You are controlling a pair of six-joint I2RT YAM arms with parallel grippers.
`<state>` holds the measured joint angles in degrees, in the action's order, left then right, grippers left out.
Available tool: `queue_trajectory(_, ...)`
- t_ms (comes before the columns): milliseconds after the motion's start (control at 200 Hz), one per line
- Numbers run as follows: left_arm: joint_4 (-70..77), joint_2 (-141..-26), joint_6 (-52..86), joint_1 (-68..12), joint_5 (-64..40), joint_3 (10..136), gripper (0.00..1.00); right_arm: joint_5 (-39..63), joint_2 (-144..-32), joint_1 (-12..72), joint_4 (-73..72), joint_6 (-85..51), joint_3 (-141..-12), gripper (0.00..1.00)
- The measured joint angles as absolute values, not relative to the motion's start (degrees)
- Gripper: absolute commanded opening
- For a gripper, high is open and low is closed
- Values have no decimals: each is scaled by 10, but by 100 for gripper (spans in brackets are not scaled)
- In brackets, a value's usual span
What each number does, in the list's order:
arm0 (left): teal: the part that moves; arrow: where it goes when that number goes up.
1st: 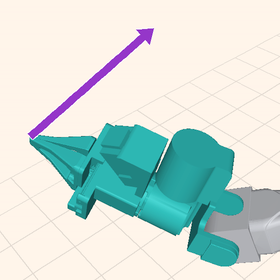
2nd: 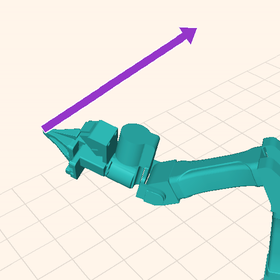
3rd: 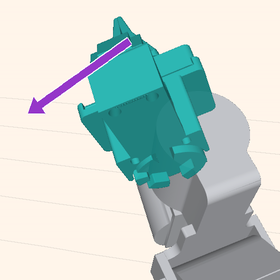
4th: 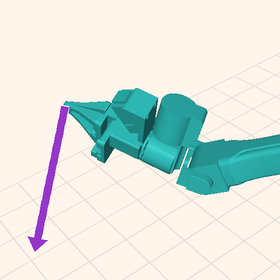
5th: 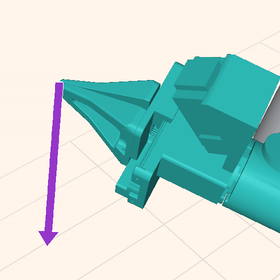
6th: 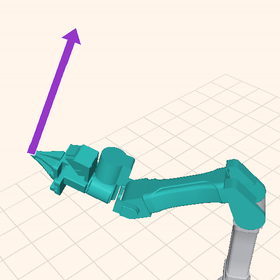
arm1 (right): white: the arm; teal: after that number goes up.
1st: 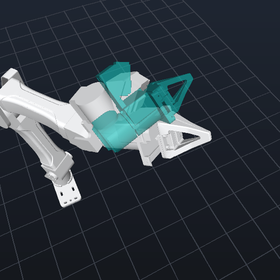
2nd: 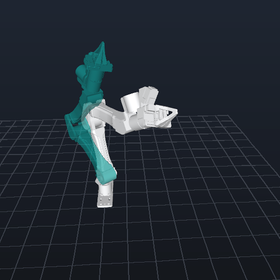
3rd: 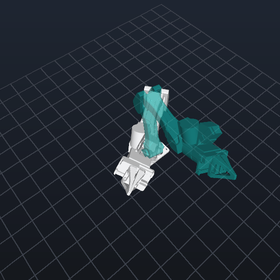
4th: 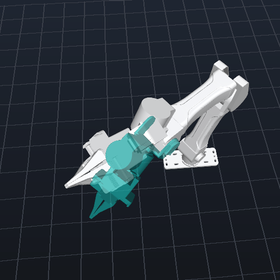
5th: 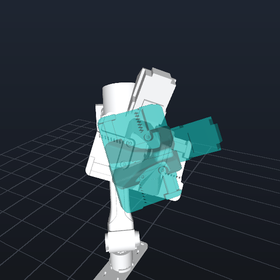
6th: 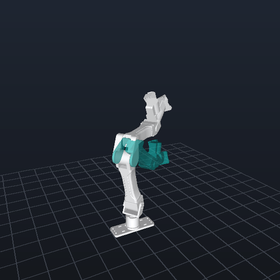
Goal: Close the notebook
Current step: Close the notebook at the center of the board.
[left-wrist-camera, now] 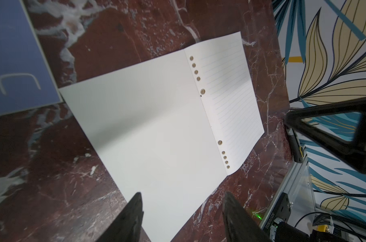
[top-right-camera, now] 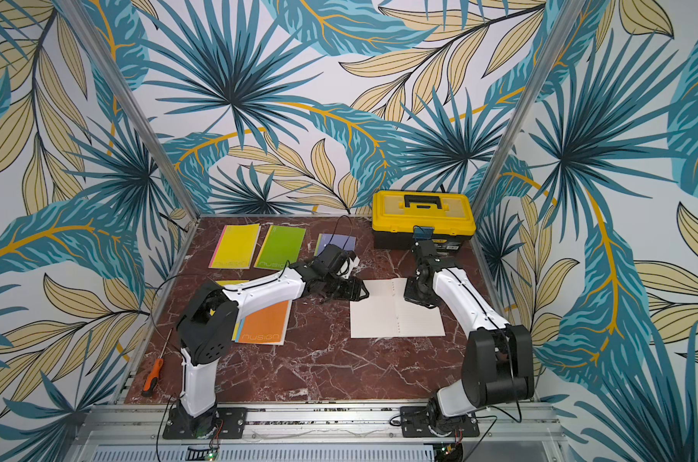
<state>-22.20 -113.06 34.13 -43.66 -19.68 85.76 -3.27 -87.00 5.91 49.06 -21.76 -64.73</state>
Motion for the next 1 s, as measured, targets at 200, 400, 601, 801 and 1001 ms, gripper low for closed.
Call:
queue_trajectory(200, -230, -1119, 338, -432, -177, 838, 62, 1, -917, 77, 455, -219, -642, 7)
queue_trajectory(400, -243, -1120, 339, -426, -172, 816, 62, 16, -952, 85, 432, -221, -642, 7)
queue_trajectory(601, -243, -1121, 339, -419, -173, 811, 62, 20, -989, 85, 417, -221, -642, 7)
queue_trajectory(801, -238, -1129, 339, -416, -179, 811, 62, 18, -1012, 85, 405, -223, -642, 6)
queue_trajectory(1001, -235, -1145, 340, -416, -186, 811, 62, 7, -1029, 85, 403, -229, -645, 5)
